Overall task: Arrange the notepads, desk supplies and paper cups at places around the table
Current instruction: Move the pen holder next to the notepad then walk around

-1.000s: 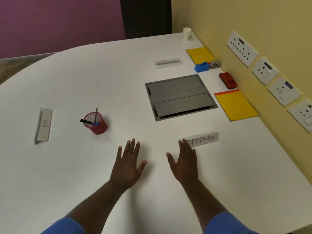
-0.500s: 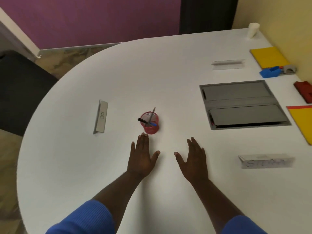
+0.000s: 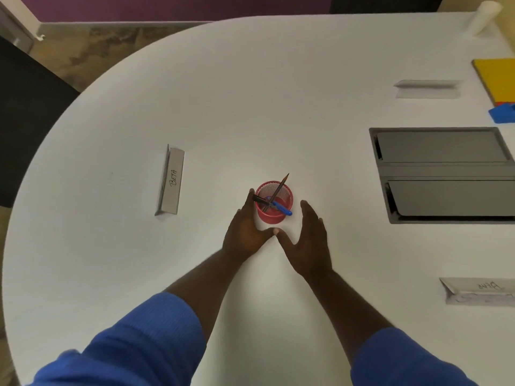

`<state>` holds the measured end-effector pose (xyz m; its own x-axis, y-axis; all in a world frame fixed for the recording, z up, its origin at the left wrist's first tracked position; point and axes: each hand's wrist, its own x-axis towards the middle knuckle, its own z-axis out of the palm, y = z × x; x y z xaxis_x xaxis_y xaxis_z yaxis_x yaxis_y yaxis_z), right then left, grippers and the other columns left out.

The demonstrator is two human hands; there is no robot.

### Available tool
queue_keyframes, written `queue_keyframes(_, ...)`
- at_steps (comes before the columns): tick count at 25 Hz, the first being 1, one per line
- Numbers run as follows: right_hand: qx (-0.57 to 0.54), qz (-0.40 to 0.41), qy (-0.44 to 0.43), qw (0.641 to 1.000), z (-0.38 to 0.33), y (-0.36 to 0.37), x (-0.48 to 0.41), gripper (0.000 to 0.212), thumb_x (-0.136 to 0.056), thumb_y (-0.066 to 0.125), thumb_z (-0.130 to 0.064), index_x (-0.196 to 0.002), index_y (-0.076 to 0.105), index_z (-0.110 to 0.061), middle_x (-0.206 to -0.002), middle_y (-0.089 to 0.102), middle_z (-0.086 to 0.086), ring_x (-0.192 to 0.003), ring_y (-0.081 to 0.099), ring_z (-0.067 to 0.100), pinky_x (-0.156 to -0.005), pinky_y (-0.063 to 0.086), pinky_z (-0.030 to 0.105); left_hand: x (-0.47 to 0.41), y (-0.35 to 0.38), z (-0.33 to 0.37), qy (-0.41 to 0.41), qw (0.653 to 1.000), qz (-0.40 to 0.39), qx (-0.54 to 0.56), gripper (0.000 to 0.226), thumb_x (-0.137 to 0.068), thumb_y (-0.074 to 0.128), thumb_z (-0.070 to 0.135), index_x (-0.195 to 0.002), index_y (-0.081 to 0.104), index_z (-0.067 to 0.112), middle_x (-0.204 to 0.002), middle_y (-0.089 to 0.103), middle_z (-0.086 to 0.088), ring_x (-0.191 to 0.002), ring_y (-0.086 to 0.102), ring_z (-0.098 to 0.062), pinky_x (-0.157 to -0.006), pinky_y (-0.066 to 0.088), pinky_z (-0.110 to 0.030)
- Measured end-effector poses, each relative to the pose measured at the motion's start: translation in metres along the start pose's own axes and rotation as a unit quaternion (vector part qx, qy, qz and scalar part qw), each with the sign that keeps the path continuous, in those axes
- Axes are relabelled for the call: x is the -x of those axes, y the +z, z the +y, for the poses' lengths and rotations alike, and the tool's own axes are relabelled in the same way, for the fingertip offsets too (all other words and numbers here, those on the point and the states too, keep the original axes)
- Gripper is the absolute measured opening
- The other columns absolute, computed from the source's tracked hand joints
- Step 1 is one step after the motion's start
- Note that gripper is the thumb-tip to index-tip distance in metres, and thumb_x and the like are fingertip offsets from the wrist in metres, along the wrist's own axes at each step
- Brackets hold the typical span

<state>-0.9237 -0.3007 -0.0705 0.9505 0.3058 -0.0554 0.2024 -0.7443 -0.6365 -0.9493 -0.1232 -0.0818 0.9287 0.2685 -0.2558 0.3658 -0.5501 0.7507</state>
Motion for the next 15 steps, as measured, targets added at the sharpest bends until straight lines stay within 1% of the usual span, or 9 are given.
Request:
queue_keyframes(1,-0.012,-0.013,0.005,1.0,-0.003,0.004,-0.005,0.095,-0.089,0.056,-0.067,-0.16,0.017,-0.017,-0.166,0.026,0.003,-0.152,0.025,0.019,-0.126,0.017,0.043,-0.003,0.0,0.0,0.01,1.0,-0.007,0.018,0.111,-0.081,0.083,0.046,-0.162,0.01,0.026,-0.162,0.039,0.002,-0.145,0.045,-0.022,-0.115,0.038,-0.031)
queue_keyframes(2,-0.027,-0.022,0.01,0.999,-0.006,0.007,-0.01,0.096,-0.088,0.059,-0.065,-0.16,0.014,-0.02,-0.166,0.025,0.002,-0.152,0.025,0.019,-0.126,0.018,0.043,-0.006,0.0,0.0,0.02,0.999,-0.013,0.033,0.111,-0.081,0.085,0.041,-0.162,0.01,0.025,-0.161,0.041,-0.001,-0.143,0.048,-0.023,-0.113,0.041,-0.029)
queue_keyframes(3,-0.042,-0.026,0.013,0.999,-0.009,0.01,-0.013,0.097,-0.087,0.063,-0.063,-0.16,0.013,-0.022,-0.166,0.026,0.001,-0.152,0.027,0.019,-0.125,0.02,0.045,-0.008,-0.001,0.002,0.027,0.998,-0.018,0.052,0.109,-0.081,0.085,0.038,-0.161,0.013,0.022,-0.159,0.044,-0.003,-0.141,0.05,-0.025,-0.114,0.044,-0.033)
queue_keyframes(5,-0.07,-0.026,0.013,0.997,-0.015,0.013,-0.018,0.098,-0.087,0.067,-0.059,-0.16,0.013,-0.023,-0.163,0.031,0.0,-0.148,0.033,0.019,-0.121,0.03,0.05,-0.008,-0.003,0.007,0.031,0.994,-0.016,0.099,0.098,-0.079,0.083,0.043,-0.157,0.028,0.019,-0.151,0.053,-0.004,-0.135,0.056,-0.025,-0.111,0.05,-0.044)
queue_keyframes(7,-0.086,-0.025,0.012,0.996,-0.019,0.014,-0.02,0.097,-0.086,0.066,-0.06,-0.16,0.013,-0.025,-0.16,0.036,-0.001,-0.144,0.039,0.019,-0.117,0.035,0.052,-0.006,-0.004,0.012,0.037,0.993,0.012,0.114,0.081,-0.081,0.079,0.045,-0.148,0.043,0.017,-0.142,0.062,-0.003,-0.128,0.062,-0.023,-0.107,0.053,-0.046)
queue_keyframes(8,-0.091,-0.026,0.014,0.995,-0.021,0.013,-0.019,0.098,-0.086,0.065,-0.062,-0.16,0.013,-0.026,-0.16,0.037,-0.002,-0.144,0.04,0.02,-0.117,0.037,0.051,-0.004,-0.005,0.013,0.039,0.993,0.023,0.113,0.074,-0.084,0.08,0.04,-0.145,0.046,0.016,-0.14,0.063,-0.003,-0.127,0.062,-0.023,-0.107,0.053,-0.045)
queue_keyframes(11,-0.106,-0.025,0.025,0.994,-0.02,0.006,-0.013,0.098,-0.084,0.063,-0.065,-0.159,0.011,-0.029,-0.16,0.036,-0.002,-0.143,0.042,0.022,-0.114,0.042,0.042,0.002,-0.005,0.021,0.039,0.992,0.021,0.119,0.065,-0.09,0.079,0.023,-0.145,0.046,0.015,-0.142,0.061,-0.005,-0.129,0.06,-0.023,-0.109,0.051,-0.04)
queue_keyframes(13,-0.114,-0.015,0.029,0.993,-0.019,-0.002,-0.007,0.097,-0.085,0.067,-0.06,-0.159,0.013,-0.028,-0.16,0.036,-0.002,-0.142,0.044,0.022,-0.11,0.042,0.032,0.007,-0.004,0.03,0.047,0.993,0.018,0.111,0.068,-0.089,0.081,0.023,-0.146,0.045,0.016,-0.143,0.06,-0.003,-0.129,0.059,-0.019,-0.109,0.051,-0.033)
queue_keyframes(15,-0.12,-0.002,0.032,0.992,-0.016,-0.01,0.0,0.098,-0.084,0.071,-0.057,-0.159,0.015,-0.027,-0.159,0.038,-0.002,-0.141,0.045,0.021,-0.107,0.04,0.025,0.014,-0.002,0.041,0.057,0.993,0.016,0.104,0.071,-0.086,0.083,0.026,-0.146,0.045,0.017,-0.142,0.06,-0.002,-0.127,0.06,-0.016,-0.108,0.051,-0.03)
